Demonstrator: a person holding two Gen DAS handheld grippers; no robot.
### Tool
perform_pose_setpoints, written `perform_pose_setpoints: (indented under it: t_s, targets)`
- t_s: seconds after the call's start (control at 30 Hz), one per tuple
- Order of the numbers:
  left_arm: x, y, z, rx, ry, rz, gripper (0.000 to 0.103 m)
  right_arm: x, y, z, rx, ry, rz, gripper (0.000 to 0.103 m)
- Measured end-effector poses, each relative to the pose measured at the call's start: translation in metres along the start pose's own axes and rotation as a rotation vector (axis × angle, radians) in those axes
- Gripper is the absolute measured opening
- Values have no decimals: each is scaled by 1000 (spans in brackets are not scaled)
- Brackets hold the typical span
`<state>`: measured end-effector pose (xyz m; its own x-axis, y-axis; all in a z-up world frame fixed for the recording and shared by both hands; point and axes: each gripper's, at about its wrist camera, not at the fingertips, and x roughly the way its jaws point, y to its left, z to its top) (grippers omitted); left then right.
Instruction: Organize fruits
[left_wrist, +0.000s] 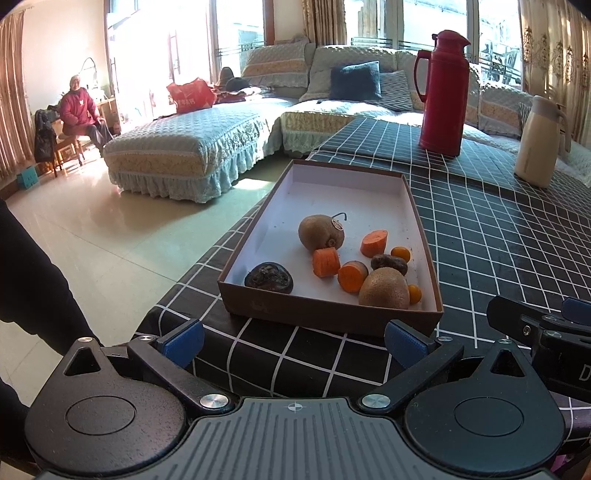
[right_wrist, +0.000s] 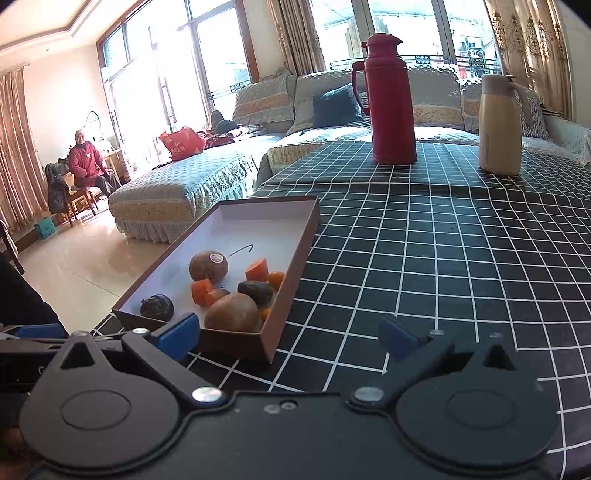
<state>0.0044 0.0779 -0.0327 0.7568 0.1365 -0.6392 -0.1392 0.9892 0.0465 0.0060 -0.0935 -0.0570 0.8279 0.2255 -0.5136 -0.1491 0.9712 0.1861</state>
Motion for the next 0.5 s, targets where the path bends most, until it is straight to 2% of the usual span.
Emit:
perform_pose_setpoints:
  t_s: [0.17, 0.5]
  targets:
    - [-2, 1, 0, -6, -16, -30, 103, -1, 0, 0, 7, -4, 8, 103]
    - [-11, 0, 2, -9, -97, -26, 103, -4, -1, 2, 18, -27, -5, 103]
